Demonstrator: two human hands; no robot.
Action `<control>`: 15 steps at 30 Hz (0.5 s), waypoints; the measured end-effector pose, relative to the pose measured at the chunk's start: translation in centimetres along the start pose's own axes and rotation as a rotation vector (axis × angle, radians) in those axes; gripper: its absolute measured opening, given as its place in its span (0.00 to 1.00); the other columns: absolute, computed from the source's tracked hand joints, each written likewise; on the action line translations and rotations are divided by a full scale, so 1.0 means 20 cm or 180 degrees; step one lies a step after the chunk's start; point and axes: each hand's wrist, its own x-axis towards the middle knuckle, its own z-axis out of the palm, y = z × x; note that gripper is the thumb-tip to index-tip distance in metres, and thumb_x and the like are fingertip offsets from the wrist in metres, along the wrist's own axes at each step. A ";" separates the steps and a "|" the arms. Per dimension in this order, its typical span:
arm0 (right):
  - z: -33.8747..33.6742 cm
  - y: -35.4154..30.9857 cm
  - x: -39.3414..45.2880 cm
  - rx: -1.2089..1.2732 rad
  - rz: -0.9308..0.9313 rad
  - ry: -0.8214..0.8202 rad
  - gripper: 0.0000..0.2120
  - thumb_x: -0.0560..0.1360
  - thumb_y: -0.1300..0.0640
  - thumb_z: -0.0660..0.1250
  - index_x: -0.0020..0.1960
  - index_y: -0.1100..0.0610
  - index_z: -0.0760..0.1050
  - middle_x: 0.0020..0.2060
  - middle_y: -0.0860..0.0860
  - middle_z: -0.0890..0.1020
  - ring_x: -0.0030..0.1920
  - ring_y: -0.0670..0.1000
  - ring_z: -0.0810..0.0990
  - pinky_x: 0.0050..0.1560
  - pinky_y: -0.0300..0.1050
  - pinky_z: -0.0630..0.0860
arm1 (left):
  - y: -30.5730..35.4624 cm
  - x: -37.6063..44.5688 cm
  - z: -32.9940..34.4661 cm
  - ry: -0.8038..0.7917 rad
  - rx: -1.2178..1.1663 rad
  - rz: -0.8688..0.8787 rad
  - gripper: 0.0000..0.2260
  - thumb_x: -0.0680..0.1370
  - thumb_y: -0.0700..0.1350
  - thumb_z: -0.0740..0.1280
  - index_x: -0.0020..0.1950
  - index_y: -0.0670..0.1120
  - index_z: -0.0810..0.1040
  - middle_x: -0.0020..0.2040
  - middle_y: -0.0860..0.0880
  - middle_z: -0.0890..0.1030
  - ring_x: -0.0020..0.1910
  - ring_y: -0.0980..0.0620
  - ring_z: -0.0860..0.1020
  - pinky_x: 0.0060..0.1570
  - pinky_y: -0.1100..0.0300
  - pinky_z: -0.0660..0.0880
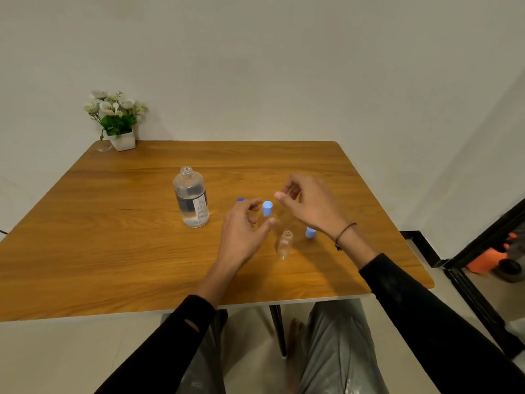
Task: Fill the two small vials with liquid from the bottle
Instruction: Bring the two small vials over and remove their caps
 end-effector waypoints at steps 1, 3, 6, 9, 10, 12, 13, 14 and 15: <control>0.02 -0.05 0.04 -0.0140 -0.0045 -0.0170 0.14 0.77 0.40 0.72 0.46 0.51 0.78 0.37 0.46 0.82 0.39 0.48 0.80 0.38 0.45 0.72 | 0.00 0.02 0.02 -0.0029 0.0099 -0.0050 0.17 0.75 0.54 0.77 0.62 0.53 0.82 0.48 0.57 0.83 0.39 0.60 0.79 0.40 0.61 0.75; 0.08 -0.13 0.10 -0.0593 -0.0125 -0.0530 0.17 0.76 0.39 0.73 0.44 0.51 0.76 0.37 0.48 0.80 0.41 0.53 0.80 0.38 0.48 0.73 | 0.00 0.04 0.05 -0.0070 0.0223 -0.0191 0.09 0.75 0.51 0.78 0.50 0.50 0.83 0.32 0.53 0.81 0.28 0.59 0.76 0.32 0.59 0.70; 0.14 -0.18 0.15 -0.1044 -0.0182 -0.0818 0.13 0.78 0.49 0.74 0.44 0.53 0.73 0.38 0.50 0.78 0.44 0.57 0.80 0.35 0.46 0.68 | 0.00 0.03 0.05 -0.0090 0.0253 -0.0235 0.07 0.77 0.39 0.72 0.41 0.50 0.81 0.25 0.51 0.76 0.25 0.58 0.74 0.26 0.67 0.63; 0.12 -0.19 0.14 -0.1140 -0.0359 -0.0948 0.08 0.76 0.60 0.75 0.44 0.56 0.76 0.40 0.52 0.80 0.44 0.58 0.81 0.31 0.45 0.65 | -0.01 0.04 0.04 -0.0164 0.0291 -0.0212 0.09 0.77 0.41 0.73 0.39 0.53 0.80 0.27 0.50 0.78 0.27 0.55 0.76 0.26 0.65 0.64; 0.11 -0.18 0.14 -0.1092 -0.0432 -0.1068 0.09 0.73 0.63 0.76 0.45 0.56 0.76 0.42 0.53 0.81 0.44 0.58 0.81 0.32 0.46 0.66 | -0.02 0.05 0.05 -0.0211 0.0252 -0.0225 0.07 0.76 0.44 0.74 0.39 0.52 0.82 0.29 0.48 0.81 0.30 0.52 0.78 0.29 0.59 0.71; 0.08 -0.17 0.13 -0.0940 -0.0639 -0.1376 0.12 0.70 0.66 0.77 0.46 0.56 0.77 0.46 0.52 0.79 0.46 0.55 0.78 0.37 0.47 0.69 | -0.05 0.06 0.05 -0.0263 0.0155 -0.0298 0.05 0.76 0.47 0.76 0.41 0.50 0.84 0.33 0.47 0.84 0.35 0.46 0.82 0.37 0.49 0.78; 0.06 -0.16 0.12 -0.0827 -0.0661 -0.1532 0.13 0.71 0.65 0.78 0.49 0.55 0.78 0.50 0.52 0.77 0.49 0.55 0.77 0.42 0.48 0.71 | -0.06 0.06 0.06 -0.0274 0.0143 -0.0320 0.04 0.76 0.47 0.76 0.42 0.50 0.84 0.33 0.48 0.85 0.36 0.47 0.83 0.38 0.47 0.79; 0.05 -0.16 0.11 -0.0688 -0.0634 -0.1665 0.15 0.72 0.64 0.77 0.54 0.53 0.78 0.55 0.52 0.74 0.53 0.54 0.75 0.46 0.49 0.73 | -0.06 0.06 0.05 -0.0277 0.0153 -0.0301 0.04 0.76 0.46 0.76 0.43 0.51 0.84 0.33 0.48 0.84 0.35 0.48 0.83 0.37 0.47 0.79; 0.04 -0.16 0.10 -0.0513 -0.0578 -0.1746 0.20 0.73 0.61 0.77 0.61 0.49 0.76 0.60 0.53 0.70 0.57 0.53 0.73 0.50 0.49 0.74 | -0.07 0.05 0.05 -0.0259 0.0172 -0.0246 0.05 0.76 0.45 0.76 0.41 0.52 0.82 0.32 0.50 0.83 0.34 0.50 0.81 0.35 0.49 0.77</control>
